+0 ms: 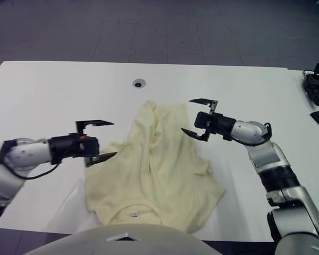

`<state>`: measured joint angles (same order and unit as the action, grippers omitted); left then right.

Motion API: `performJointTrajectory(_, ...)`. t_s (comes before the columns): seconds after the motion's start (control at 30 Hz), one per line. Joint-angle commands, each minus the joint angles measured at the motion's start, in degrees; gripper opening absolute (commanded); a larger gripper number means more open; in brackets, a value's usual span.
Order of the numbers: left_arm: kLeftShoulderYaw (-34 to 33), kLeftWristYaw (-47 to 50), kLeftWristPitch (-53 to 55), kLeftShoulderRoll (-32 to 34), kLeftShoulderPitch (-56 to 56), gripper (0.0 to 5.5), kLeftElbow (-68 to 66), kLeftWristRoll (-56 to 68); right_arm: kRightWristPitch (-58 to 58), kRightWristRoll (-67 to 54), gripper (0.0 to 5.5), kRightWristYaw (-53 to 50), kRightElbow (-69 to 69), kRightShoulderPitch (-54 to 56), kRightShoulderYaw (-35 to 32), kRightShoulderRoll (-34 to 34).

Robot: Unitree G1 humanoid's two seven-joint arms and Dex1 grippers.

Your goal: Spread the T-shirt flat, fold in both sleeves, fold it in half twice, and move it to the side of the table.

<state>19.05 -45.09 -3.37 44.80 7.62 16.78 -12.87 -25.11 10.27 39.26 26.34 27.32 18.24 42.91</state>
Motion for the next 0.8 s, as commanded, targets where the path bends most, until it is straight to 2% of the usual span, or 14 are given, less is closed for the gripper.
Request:
performJointTrajectory(0.03, 5.6, 6.6, -2.5, -11.2, 9.3, 5.38, -12.1, -6.5, -6.6, 8.5, 5.4, -4.5, 14.5, 10.2, 3.2, -3.6)
performJointTrajectory(0.13, 6.8, 10.9, -5.0, -15.6, 14.9, 5.38, -20.9, -10.1, -10.4, 11.9, 5.4, -7.1, 21.9, 14.0, 4.5, -5.6)
performJointTrajectory(0.37, 7.6, 16.3, -10.2, -18.1, 23.7, 5.38, -38.4, -15.0, -14.0, 17.6, 5.4, -13.0, 32.9, 20.2, 6.0, -8.3)
performJointTrajectory(0.63, 7.9, 17.2, -13.8, -17.1, 20.1, 5.38, -44.2, -15.6, -14.4, 25.2, 5.4, -15.5, 39.9, 21.3, 11.7, -10.4)
performJointTrajectory(0.8, 7.3, 17.8, -14.9, -14.5, 14.2, 5.38, -42.6, -15.3, -13.3, 28.5, 5.4, -18.2, 41.9, 21.1, 14.4, -7.5)
